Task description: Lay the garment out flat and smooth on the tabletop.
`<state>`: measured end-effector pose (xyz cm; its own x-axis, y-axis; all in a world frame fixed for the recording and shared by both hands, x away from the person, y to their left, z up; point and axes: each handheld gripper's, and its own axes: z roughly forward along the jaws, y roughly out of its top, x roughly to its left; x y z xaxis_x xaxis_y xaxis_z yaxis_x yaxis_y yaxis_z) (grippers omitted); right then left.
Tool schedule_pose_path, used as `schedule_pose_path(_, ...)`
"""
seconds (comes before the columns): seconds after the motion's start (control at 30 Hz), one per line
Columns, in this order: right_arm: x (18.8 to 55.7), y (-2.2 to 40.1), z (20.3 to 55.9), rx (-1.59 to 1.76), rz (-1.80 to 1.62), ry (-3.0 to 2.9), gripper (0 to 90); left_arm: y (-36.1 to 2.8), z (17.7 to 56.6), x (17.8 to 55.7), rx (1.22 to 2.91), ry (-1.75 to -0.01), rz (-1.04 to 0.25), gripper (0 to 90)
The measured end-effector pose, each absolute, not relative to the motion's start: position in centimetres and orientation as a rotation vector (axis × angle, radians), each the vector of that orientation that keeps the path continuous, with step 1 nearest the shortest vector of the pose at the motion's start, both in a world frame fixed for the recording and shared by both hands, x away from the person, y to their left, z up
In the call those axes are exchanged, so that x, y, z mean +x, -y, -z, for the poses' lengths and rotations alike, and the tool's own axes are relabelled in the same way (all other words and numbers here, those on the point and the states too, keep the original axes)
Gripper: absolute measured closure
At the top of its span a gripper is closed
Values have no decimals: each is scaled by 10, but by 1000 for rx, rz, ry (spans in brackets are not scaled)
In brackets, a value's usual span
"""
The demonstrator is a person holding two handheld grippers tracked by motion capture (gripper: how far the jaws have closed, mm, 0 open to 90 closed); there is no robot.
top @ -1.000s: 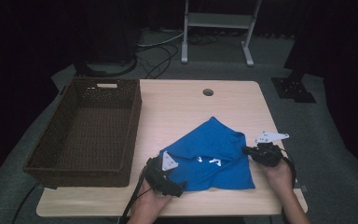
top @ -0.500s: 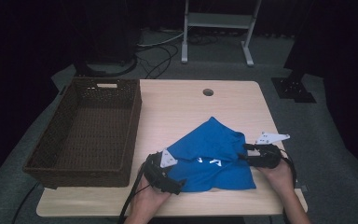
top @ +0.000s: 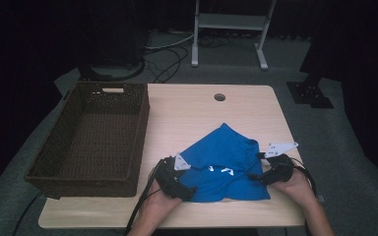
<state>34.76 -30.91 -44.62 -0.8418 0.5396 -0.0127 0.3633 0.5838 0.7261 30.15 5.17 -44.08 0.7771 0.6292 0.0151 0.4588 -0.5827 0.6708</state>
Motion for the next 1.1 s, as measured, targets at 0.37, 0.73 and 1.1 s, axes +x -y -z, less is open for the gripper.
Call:
schedule_pose_path(0.37,332,311,448,740,-1127,-2581,95,-50,440,281,2311,-798,-324,0)
schedule_pose_path(0.73,305,317,448,742,-1127,-2580,96,-45,442,255,2296,-786,-327,0)
schedule_pose_path(1.1,294,320,448,724,-1132,-2590,97,-45,444,241,2278,-769,-324,0)
